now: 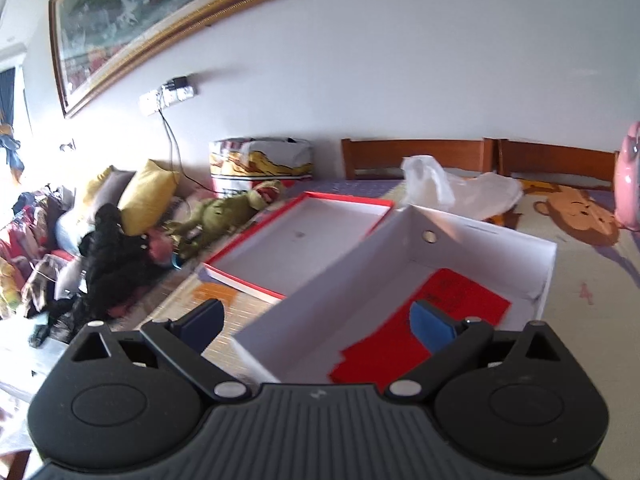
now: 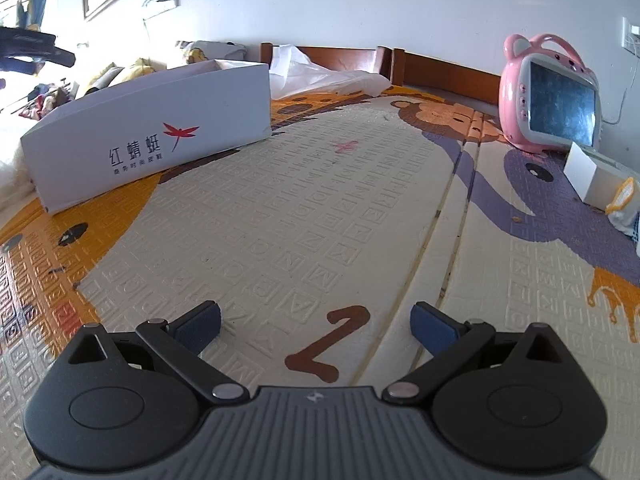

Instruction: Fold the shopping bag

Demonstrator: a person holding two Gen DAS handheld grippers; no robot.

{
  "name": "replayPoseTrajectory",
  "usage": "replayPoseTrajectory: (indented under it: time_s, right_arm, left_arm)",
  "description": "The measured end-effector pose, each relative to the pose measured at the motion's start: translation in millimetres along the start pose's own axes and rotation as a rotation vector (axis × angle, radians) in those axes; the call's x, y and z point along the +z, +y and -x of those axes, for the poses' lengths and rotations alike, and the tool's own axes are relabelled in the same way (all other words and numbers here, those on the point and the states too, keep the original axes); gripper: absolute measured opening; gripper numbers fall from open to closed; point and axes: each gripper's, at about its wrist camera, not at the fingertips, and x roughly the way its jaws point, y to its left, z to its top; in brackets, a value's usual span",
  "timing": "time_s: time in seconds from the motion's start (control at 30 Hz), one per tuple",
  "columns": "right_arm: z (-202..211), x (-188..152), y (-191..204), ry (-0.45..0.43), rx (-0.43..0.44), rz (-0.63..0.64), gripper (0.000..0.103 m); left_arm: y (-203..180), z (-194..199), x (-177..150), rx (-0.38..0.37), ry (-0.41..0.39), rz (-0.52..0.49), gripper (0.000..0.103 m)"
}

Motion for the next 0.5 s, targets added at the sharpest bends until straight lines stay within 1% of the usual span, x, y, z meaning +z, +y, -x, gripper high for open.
replayPoseTrajectory:
  time_s: [0.03, 0.1, 0.13, 0.2, 0.23, 0.27, 0.37, 0.43, 0.47, 0.5]
  right_arm:
    - [14, 20, -3, -0.071, 0.114, -0.055, 0.098]
    - [34, 70, 10, -0.19, 0.21, -0.048, 0.103]
    - [43, 94, 17, -0.248, 0.257, -0.043, 0.103]
    - [46, 138, 41, -0.295, 0.314, 0.054, 0.103]
    - [38, 172, 66, -0.265, 0.379, 0.159, 0.103]
    - [36, 178, 77, -0.247, 0.391, 0.185, 0.103]
    - [-31, 241, 129, -0.073, 0.362, 0.344, 0.103]
    - [-58, 249, 149, 0.015, 0.337, 0.367, 0.103]
    - [-104, 258, 159, 0.152, 0.321, 0.37, 0.103]
    - [-117, 259, 162, 0.19, 0.32, 0.369, 0.103]
  left_arm:
    - [1, 0, 1, -0.005, -0.006, -0.01, 0.099]
    - [2, -4, 6, -0.006, 0.002, -0.004, 0.099]
    - [2, -7, 8, -0.005, 0.008, 0.003, 0.099]
    - [3, -12, 10, -0.008, 0.02, 0.021, 0.099]
    - [5, -17, 11, -0.01, 0.03, 0.036, 0.099]
    - [6, -21, 12, -0.011, 0.039, 0.051, 0.099]
    - [9, -32, 9, -0.001, 0.063, 0.069, 0.099]
    - [10, -42, 6, 0.012, 0.076, 0.053, 0.099]
    - [10, -46, 4, 0.023, 0.072, 0.047, 0.099]
    - [11, -50, 4, 0.044, 0.059, 0.044, 0.099]
